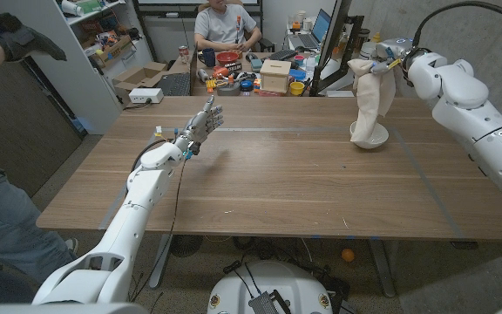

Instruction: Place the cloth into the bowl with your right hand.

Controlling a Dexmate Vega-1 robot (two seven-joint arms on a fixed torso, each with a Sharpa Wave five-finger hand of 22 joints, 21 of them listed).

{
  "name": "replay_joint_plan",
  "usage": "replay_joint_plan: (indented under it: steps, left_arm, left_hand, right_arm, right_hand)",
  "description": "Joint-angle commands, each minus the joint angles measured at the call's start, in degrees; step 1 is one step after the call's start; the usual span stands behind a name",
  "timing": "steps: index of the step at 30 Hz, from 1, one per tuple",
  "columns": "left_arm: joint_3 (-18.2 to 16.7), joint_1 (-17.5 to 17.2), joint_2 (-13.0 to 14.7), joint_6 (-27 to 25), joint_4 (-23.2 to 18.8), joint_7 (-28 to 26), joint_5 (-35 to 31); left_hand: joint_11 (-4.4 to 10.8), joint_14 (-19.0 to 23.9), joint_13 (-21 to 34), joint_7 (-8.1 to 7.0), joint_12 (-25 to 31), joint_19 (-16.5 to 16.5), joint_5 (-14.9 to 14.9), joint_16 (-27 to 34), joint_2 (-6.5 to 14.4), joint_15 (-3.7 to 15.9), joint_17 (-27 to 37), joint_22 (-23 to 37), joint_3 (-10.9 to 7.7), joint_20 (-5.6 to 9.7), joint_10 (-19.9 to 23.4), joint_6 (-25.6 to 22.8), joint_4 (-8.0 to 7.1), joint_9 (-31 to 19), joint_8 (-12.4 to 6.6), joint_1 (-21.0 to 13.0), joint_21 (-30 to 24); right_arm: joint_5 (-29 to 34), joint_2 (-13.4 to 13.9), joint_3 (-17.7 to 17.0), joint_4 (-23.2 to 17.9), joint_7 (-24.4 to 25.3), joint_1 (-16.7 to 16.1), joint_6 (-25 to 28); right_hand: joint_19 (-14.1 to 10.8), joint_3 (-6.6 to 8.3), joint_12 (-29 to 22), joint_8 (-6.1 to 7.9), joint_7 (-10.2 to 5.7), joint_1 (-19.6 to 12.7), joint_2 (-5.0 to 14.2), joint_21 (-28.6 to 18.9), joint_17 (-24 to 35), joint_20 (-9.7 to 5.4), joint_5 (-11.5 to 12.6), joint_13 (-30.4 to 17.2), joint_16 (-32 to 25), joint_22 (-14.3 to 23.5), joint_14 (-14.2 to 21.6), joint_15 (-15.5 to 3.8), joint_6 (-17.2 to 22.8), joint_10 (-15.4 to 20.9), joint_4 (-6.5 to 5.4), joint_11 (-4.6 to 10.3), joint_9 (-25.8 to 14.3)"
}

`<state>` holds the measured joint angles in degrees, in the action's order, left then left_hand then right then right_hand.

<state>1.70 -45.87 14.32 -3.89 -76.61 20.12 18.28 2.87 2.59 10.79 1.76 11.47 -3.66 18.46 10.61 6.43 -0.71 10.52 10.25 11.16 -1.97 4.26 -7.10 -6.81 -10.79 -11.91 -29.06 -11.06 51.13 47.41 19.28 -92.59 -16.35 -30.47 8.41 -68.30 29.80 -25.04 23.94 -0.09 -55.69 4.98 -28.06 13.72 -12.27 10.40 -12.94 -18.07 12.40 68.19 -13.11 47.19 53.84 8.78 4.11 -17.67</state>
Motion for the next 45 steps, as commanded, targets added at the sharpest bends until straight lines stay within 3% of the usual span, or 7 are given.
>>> replay_joint_plan:
  steps: [1, 16, 25, 35, 45]
  left_arm:
    - [0.6, 1.4, -0.4, 0.3, 2.0, 0.4, -0.5]
    - [0.8, 2.5, -1.2, 0.8, 3.6, 0.8, -1.0]
    - [0.4, 2.3, -1.2, 1.0, 3.5, 0.6, -1.0]
    - [0.5, 3.0, -1.4, 1.5, 4.8, 1.4, -0.9]
    - [0.3, 2.8, -1.1, 1.3, 4.3, 1.5, -1.0]
  left_hand:
    - [0.17, 0.1, 0.1, 0.01, 0.0, 0.1, 0.1, 0.3, 0.5, -0.27, 0.3, 0.1, 0.28, -0.34, -0.1, -0.6, 0.05, -0.1, -0.17, -0.1, -0.6]
    - [0.40, 0.0, 0.1, 0.19, 0.1, 0.2, 0.1, 0.3, 0.5, -0.30, 0.3, 0.1, 0.42, -0.33, 0.0, -0.9, 0.07, -0.1, -0.16, -0.2, -0.6]
    - [0.33, 0.0, 0.1, 0.21, 0.0, 0.1, 0.1, 0.3, 0.6, -0.24, 0.3, 0.1, 0.47, -0.34, -0.1, -1.0, 0.07, -0.1, -0.17, -0.2, -0.6]
    - [0.17, 0.0, 0.1, 0.21, 0.0, 0.2, 0.1, 0.3, 0.6, -0.27, 0.3, 0.1, 0.55, -0.35, -0.1, -1.1, 0.07, -0.1, -0.15, -0.2, -0.6]
    - [0.11, 0.0, 0.1, 0.24, 0.0, 0.2, 0.1, 0.3, 0.7, -0.28, 0.3, 0.1, 0.63, -0.39, -0.1, -1.2, 0.07, -0.1, -0.12, -0.3, -0.6]
  right_arm:
    - [-3.7, 1.0, -3.1, -0.6, 2.2, -6.7, 3.6]
    - [-6.7, 1.9, -2.8, -1.3, 1.8, -9.7, 4.5]
    - [-8.1, 2.8, -2.6, -2.8, 0.2, -11.5, 4.3]
    - [-8.4, 2.6, 0.1, -2.3, -3.1, -10.6, 1.7]
    - [-8.4, 0.8, 2.1, 2.1, -3.7, -8.7, 0.6]
  right_hand:
    - [0.4, -0.27, -0.4, -0.23, -4.12, -4.3, 3.92, -0.2, 0.1, -0.15, 0.4, -0.2, 0.2, 0.1, -0.4, -0.07, 4.3, 2.0, -0.17, 1.93, -0.2]
    - [1.1, -0.51, -0.3, -0.52, -3.99, -4.3, 3.93, -0.2, 0.1, -0.15, 0.4, -0.4, 0.5, 0.0, -0.7, -0.10, 4.4, 1.9, -0.25, 1.91, -0.2]
    - [2.8, -0.77, 0.0, -0.78, -4.15, -4.3, 3.83, 0.3, 0.1, 0.01, 0.5, -0.6, 1.1, -0.1, -1.7, -0.09, 4.5, 1.5, -0.33, 1.70, -0.3]
    - [3.6, -1.00, -0.1, -0.89, -4.39, -4.2, 3.92, 0.4, 0.4, 0.05, 0.5, -0.9, 1.1, -0.3, -2.0, -0.11, 4.9, 1.7, -0.48, 1.80, -0.4]
    - [3.7, -1.17, -0.1, -1.11, -4.46, -4.1, 4.00, 0.3, 0.6, 0.05, 0.5, -1.0, 1.1, -0.3, -2.1, -0.12, 5.0, 1.8, -0.55, 1.66, -0.2]
